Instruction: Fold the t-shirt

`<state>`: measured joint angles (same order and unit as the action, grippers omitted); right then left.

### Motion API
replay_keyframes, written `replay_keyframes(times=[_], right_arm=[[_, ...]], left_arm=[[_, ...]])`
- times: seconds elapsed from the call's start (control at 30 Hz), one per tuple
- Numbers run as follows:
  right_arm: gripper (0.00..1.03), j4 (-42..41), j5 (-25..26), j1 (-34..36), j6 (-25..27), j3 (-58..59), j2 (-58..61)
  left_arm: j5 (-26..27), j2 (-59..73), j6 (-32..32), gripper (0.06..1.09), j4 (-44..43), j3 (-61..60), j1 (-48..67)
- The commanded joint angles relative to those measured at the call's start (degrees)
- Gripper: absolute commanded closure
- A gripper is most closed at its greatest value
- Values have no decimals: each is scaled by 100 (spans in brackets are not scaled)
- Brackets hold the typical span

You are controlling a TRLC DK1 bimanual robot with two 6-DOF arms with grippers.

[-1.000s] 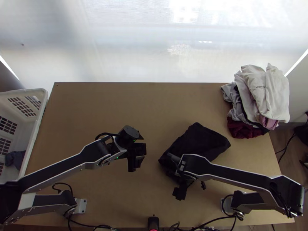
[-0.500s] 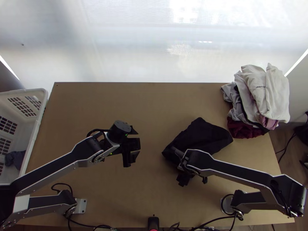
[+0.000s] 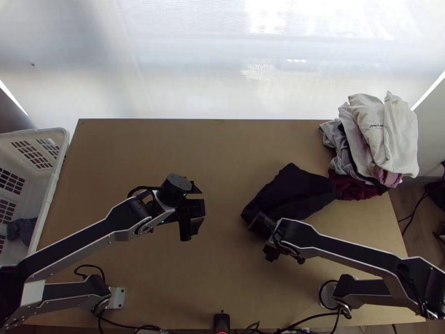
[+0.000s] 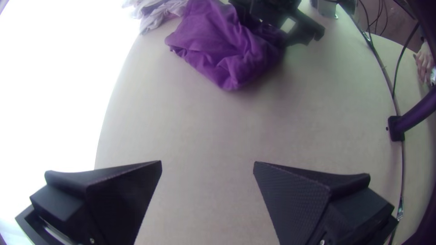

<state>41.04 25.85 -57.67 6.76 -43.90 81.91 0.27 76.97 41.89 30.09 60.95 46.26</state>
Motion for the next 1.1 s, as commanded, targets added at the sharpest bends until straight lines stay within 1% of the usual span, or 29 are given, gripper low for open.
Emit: replay_keyframes(times=[0.0, 0.03, 0.07, 0.13, 0.23, 0.33, 0.37, 0.43, 0.57, 0.67, 0.83, 0.9, 1.0, 1.07], right_arm=[[15, -518, 342, 1, 132, 180, 247], [16, -553, 395, -7, 150, 189, 255], [20, -614, 465, -16, 194, 215, 255], [37, -737, 527, -16, 246, 259, 247], [56, -887, 588, -16, 325, 347, 255], [86, -1142, 782, -16, 457, 461, 229], [92, -1151, 834, -7, 501, 461, 229], [100, -1177, 861, 19, 519, 479, 203], [100, -1177, 861, 177, 624, 426, -307], [100, -1151, 852, 397, 879, 250, -940], [100, -228, 834, 898, 923, -303, -1573], [100, -105, 817, 1003, 1160, -453, -1924], [100, -87, 764, 986, 1688, -778, -2504], [100, 10, 764, 994, 1872, -1077, -2715]], left_arm=[[8, -42, 4, 10, 15, -13, -12], [-1, -50, 4, 10, 24, -13, -12], [-1, -50, 4, 10, 24, -13, -21], [-1, -77, 4, 10, 24, -13, -47], [-1, -112, 4, 10, 24, -22, -73], [-1, -147, 21, 10, 24, -39, -100], [-10, -165, 30, 10, 24, -39, -117], [-10, -191, 39, 10, 24, -39, -170], [-10, -261, 100, 10, 50, -13, -302], [-10, -314, 109, 10, 103, 14, -451], [-1, -340, 100, 10, 112, 40, -653], [-10, -384, 91, 10, 112, 49, -680], [-19, -402, 100, 10, 155, 110, -697], [-36, -402, 100, 10, 182, 172, -724]])
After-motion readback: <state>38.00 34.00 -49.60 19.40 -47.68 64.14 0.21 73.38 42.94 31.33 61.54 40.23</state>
